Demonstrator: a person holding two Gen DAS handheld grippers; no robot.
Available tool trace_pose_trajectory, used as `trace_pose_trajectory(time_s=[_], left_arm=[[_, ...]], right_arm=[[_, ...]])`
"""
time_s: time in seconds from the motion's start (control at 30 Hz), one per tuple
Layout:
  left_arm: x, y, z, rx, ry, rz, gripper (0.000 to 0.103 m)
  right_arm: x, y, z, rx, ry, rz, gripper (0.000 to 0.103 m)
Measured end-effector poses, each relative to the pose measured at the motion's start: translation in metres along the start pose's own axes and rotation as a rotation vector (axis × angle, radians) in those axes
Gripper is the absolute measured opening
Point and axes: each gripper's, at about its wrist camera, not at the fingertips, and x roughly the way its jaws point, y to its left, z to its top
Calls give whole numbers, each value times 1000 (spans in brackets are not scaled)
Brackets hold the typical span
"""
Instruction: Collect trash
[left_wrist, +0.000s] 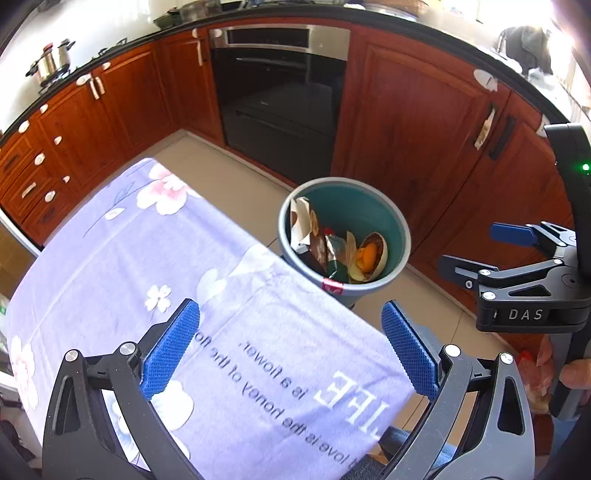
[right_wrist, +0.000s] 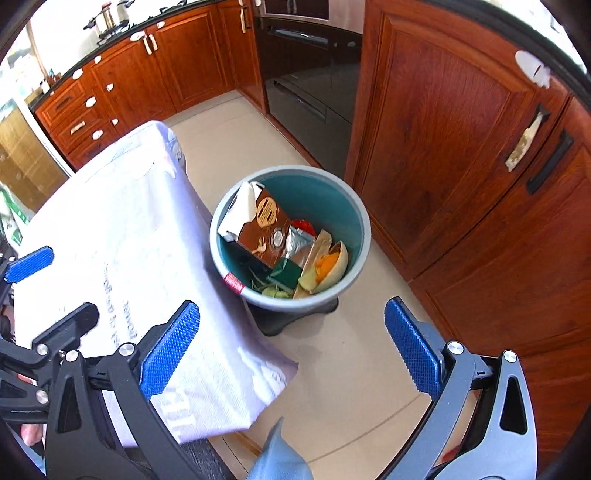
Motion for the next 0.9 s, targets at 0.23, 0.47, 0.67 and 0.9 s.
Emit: trace_pose_trajectory(time_s=[0.23, 0.47, 0.67, 0.9], left_arm=[[-33, 20, -25, -48, -44, 1, 99], [-52, 22, -39, -55, -66, -3, 99], [-60, 19, -46, -47, -72, 10, 99], [-58, 11, -55, -44, -48, 35, 99]], right_arm=[[-33, 23, -23, -30, 10, -65, 96], [-65, 36, -45, -48, -4, -115, 96], [-80, 39, -70, -37, -23, -124, 96], [-71, 44, -84, -61, -24, -146, 96]])
